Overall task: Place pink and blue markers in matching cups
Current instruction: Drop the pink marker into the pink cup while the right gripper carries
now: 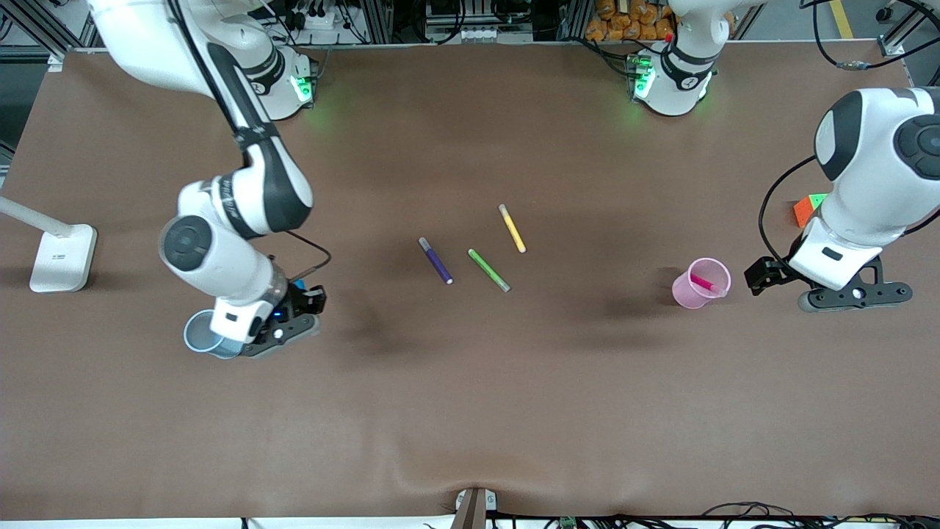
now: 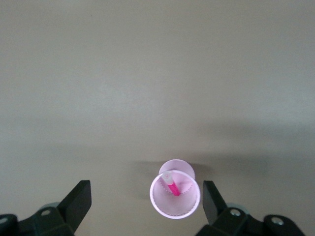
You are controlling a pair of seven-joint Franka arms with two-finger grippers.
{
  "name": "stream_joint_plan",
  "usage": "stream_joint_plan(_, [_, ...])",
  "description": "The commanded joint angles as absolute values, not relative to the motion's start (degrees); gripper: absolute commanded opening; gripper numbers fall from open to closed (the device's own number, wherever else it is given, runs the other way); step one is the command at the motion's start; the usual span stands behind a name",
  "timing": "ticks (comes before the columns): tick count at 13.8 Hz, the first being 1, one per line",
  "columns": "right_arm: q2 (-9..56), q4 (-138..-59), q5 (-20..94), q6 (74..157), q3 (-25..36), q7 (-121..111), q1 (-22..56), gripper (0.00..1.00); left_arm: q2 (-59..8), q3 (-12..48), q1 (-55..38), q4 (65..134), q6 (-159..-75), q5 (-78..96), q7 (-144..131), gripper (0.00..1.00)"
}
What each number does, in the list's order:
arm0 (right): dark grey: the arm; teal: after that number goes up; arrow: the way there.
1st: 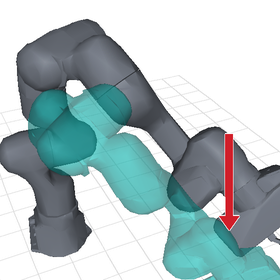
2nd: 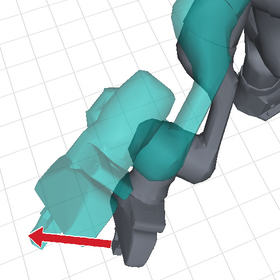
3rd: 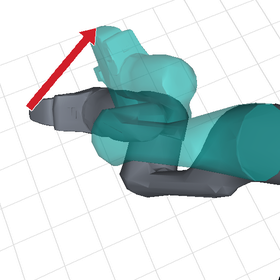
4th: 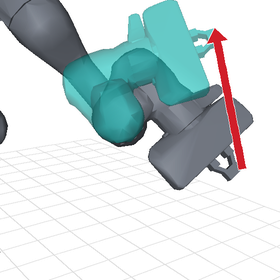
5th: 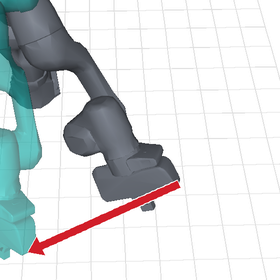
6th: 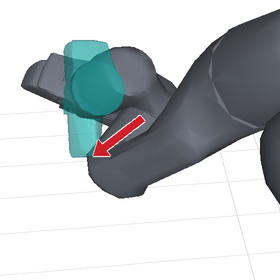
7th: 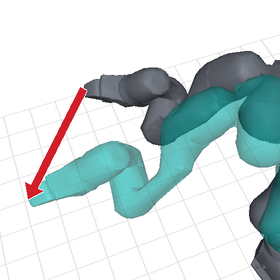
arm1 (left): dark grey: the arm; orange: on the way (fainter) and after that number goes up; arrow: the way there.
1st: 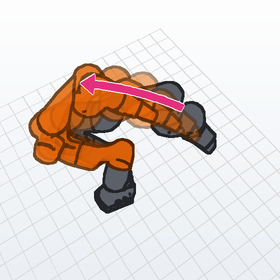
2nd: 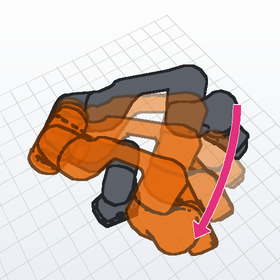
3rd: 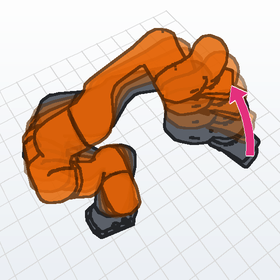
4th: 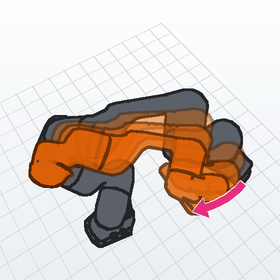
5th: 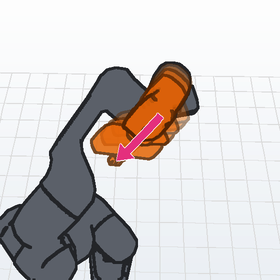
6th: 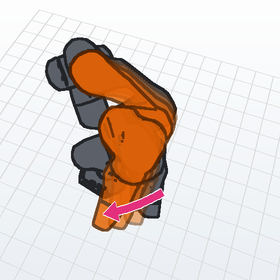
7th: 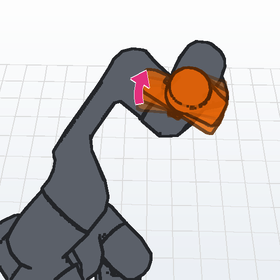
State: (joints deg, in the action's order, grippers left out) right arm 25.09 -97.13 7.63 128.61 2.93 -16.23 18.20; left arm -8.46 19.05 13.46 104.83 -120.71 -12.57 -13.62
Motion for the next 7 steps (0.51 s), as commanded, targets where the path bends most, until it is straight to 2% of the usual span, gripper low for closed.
stream_joint_plan(1, [22.68, -95.98, 8.52, 126.66, 1.32, -22.57, 14.69, 0.0, -7.91, 19.68, 13.54, 99.17, -111.84, -11.07, -13.45, 1.0])
stream_joint_plan(7, [21.88, -91.5, 25.55, 114.98, 1.49, -38.38, 6.69, 0.0, -6.77, 20.74, 13.62, 92.47, -101.88, -10.9, -13.54, 1.0])
